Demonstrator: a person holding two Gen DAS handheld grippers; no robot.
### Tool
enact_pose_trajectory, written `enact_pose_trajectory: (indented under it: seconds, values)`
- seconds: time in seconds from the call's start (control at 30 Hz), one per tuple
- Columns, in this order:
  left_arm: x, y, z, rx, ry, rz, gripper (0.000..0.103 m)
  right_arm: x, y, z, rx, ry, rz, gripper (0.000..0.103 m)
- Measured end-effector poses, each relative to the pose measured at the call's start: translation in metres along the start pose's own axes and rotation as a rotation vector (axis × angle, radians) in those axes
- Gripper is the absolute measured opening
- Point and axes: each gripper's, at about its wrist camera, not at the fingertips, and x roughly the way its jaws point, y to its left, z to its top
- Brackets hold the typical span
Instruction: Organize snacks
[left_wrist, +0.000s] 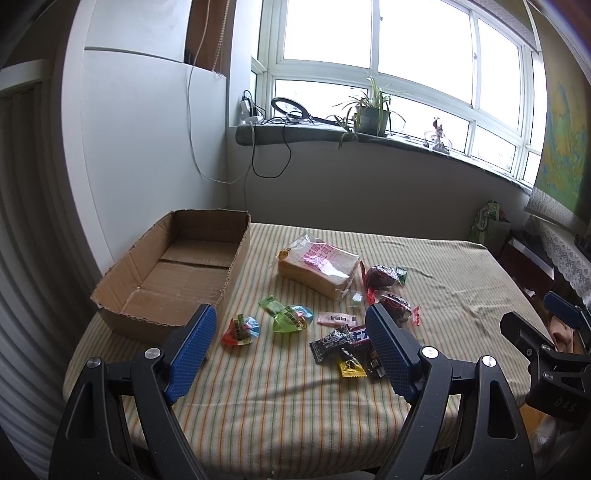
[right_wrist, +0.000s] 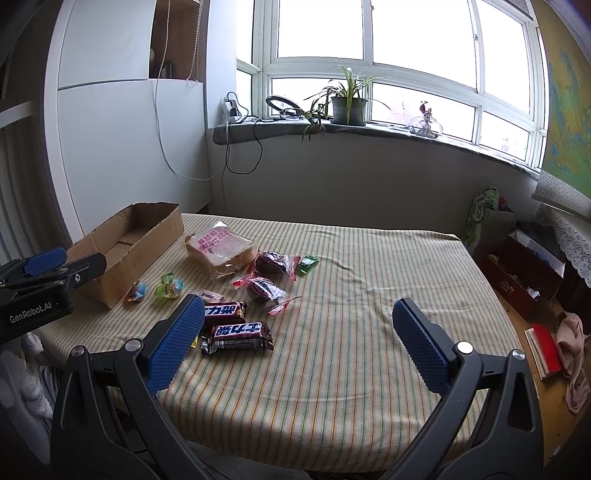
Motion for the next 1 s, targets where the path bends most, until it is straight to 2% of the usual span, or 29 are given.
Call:
enact_pose_trajectory:
  seconds: [0.33,0.47,0.63,0.9,1.0]
  values:
    - [0.014,0.0,-0.001,-0.003,0.046,-0.01,0.083,0.016,-0.005,0.003,0.002,0.065,0.056,0.103]
    - [0.022,0.005,-0.003,-0.017,0.077,-0.019,0.083,0.022,-0.007,0.005,-0.007,0.095,0.084,0.099]
    - [0.033,0.018,-0.01,-0.044,0.129,-0.02,0.074,0.035,-0.009,0.003,-0.02,0.154,0.143,0.09]
    - [0.053,0.027,-0.029,-0.067,0.241,-0.072,0.055,0.067,-0.004,-0.014,-0.026,0.274,0.263,0.077]
    - [0.058,0.028,-0.035,-0.079,0.273,-0.088,0.052,0.082,-0.005,-0.017,-0.016,0.313,0.284,0.075]
